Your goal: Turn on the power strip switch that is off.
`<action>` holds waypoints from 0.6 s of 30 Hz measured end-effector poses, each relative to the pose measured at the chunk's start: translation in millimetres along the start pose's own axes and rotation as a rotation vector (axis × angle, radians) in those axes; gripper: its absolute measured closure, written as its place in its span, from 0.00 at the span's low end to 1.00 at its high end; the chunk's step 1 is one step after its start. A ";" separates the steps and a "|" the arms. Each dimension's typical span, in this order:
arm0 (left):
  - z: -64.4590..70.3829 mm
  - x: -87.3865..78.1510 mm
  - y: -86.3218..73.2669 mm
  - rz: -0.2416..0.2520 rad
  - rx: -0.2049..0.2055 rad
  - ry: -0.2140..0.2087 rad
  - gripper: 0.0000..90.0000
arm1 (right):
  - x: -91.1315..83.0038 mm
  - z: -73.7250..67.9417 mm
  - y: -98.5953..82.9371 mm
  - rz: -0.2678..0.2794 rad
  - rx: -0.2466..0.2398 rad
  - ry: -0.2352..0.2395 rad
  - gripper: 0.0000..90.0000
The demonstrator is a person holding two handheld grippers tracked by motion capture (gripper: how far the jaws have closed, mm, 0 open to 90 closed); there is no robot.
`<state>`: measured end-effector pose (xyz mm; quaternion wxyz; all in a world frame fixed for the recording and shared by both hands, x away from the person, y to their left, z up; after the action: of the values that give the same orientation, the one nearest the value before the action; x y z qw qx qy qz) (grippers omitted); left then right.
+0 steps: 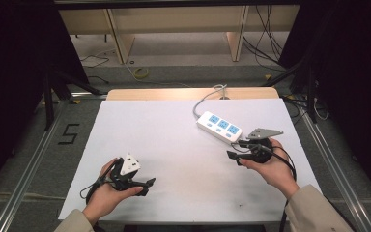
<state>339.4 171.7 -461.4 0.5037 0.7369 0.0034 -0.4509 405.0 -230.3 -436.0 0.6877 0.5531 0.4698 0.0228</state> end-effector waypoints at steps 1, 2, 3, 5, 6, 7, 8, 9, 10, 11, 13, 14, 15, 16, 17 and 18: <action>-0.1 0.0 0.1 0.000 -0.001 0.000 0.18 | 0.0 0.0 0.0 0.000 0.000 0.000 0.40; 0.0 0.1 0.1 0.000 -0.001 0.000 0.18 | -2.7 -1.9 -4.2 0.009 -0.003 -0.002 0.39; 0.2 0.2 0.1 0.000 0.000 0.001 0.18 | -5.8 -3.4 -9.4 0.017 -0.015 -0.004 0.38; 0.5 0.3 0.3 -0.002 0.004 -0.001 0.18 | -10.3 -5.7 -16.2 0.026 -0.014 0.000 0.38; 0.5 0.2 0.4 -0.001 0.004 -0.001 0.18 | -12.9 -7.0 -19.6 0.033 -0.011 0.000 0.38; 0.4 0.2 0.4 -0.001 0.003 0.000 0.18 | -15.2 -8.0 -22.7 0.042 -0.012 0.000 0.38; 0.3 0.1 0.3 0.001 0.001 0.001 0.18 | -17.9 -9.1 -25.6 0.047 -0.008 0.002 0.38; 0.0 0.0 0.1 0.000 0.000 0.001 0.18 | -20.5 -10.1 -28.3 0.053 -0.005 0.004 0.38; -0.3 -0.3 0.1 -0.001 -0.001 0.000 0.18 | -22.8 -10.9 -31.0 0.060 -0.006 0.007 0.37; -0.5 -0.4 0.1 0.001 -0.002 0.001 0.18 | -25.0 -11.7 -33.3 0.067 -0.004 0.009 0.37; -0.4 -0.3 0.1 0.001 -0.001 0.003 0.18 | -30.0 -11.6 -37.2 0.080 -0.006 0.000 0.37; -0.3 -0.4 0.2 -0.001 0.000 0.002 0.18 | -32.3 -11.2 -38.6 0.091 -0.005 -0.005 0.37; -0.1 -0.3 0.2 0.001 0.000 0.003 0.18 | -34.4 -10.7 -40.0 0.097 -0.003 -0.007 0.37; -0.1 -0.3 0.1 0.001 0.000 0.003 0.18 | -36.2 -10.3 -41.6 0.099 0.003 -0.011 0.37; -0.2 -0.5 0.2 -0.001 0.000 0.002 0.18 | -38.1 -10.3 -43.8 0.102 0.007 -0.015 0.37; -0.3 -0.6 0.2 0.000 -0.001 0.002 0.18 | -38.9 -10.1 -45.1 0.103 0.007 -0.016 0.37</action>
<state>339.4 172.1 -460.9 0.5040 0.7372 0.0043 -0.4500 354.6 -261.8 -446.6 0.6874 0.5791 0.4353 0.0518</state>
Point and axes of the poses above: each handheld gripper's, and its own axes: x roughly forward along the jaws, y roughly out of its top, z roughly to its right, the point moved 1 cm from there along x, roughly forward along the jaws
